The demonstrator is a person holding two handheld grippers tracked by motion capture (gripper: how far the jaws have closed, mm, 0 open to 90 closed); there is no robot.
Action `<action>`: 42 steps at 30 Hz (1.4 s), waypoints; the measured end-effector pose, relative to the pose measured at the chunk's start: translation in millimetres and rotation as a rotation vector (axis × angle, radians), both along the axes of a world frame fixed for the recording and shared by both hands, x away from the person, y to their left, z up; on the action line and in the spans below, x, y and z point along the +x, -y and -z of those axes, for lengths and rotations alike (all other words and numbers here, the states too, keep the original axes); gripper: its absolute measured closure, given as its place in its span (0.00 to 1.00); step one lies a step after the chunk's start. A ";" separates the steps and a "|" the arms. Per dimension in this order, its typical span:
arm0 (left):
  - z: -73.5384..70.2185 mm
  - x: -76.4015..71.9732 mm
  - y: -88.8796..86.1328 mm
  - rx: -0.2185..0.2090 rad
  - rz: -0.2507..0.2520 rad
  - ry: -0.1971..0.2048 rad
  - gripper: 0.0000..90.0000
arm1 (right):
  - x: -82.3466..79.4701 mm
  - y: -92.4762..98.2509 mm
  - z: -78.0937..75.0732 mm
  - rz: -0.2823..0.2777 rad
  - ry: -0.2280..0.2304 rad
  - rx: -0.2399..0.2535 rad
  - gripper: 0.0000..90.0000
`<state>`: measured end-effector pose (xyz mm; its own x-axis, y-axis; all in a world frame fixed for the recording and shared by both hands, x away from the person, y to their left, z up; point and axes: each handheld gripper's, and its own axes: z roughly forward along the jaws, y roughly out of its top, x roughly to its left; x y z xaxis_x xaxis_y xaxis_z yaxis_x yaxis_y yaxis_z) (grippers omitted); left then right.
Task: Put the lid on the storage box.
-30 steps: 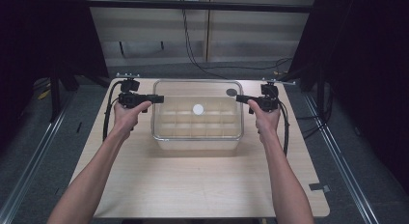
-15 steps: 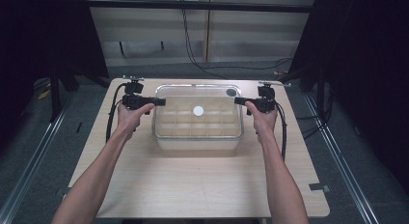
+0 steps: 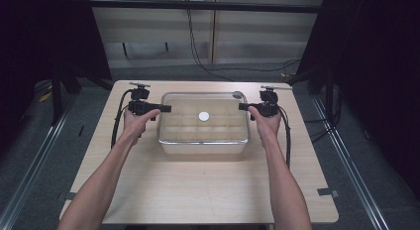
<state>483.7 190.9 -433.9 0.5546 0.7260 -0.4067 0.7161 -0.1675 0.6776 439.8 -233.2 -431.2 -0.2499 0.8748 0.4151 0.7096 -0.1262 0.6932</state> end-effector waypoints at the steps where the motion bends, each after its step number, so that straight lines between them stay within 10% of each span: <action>1: 0.9 -0.3 0.0 0.001 -0.001 -0.001 0.55 | 0.2 -0.4 0.9 0.001 0.000 -0.006 0.65; 25: 12.4 -4.4 -3.6 -0.006 -0.010 -0.014 0.56 | 3.0 -3.6 14.2 0.036 -0.040 -0.014 0.62; 42: 3.5 -16.5 -7.1 0.015 -0.004 0.015 0.39 | -9.3 0.0 -3.1 0.010 0.045 -0.034 0.42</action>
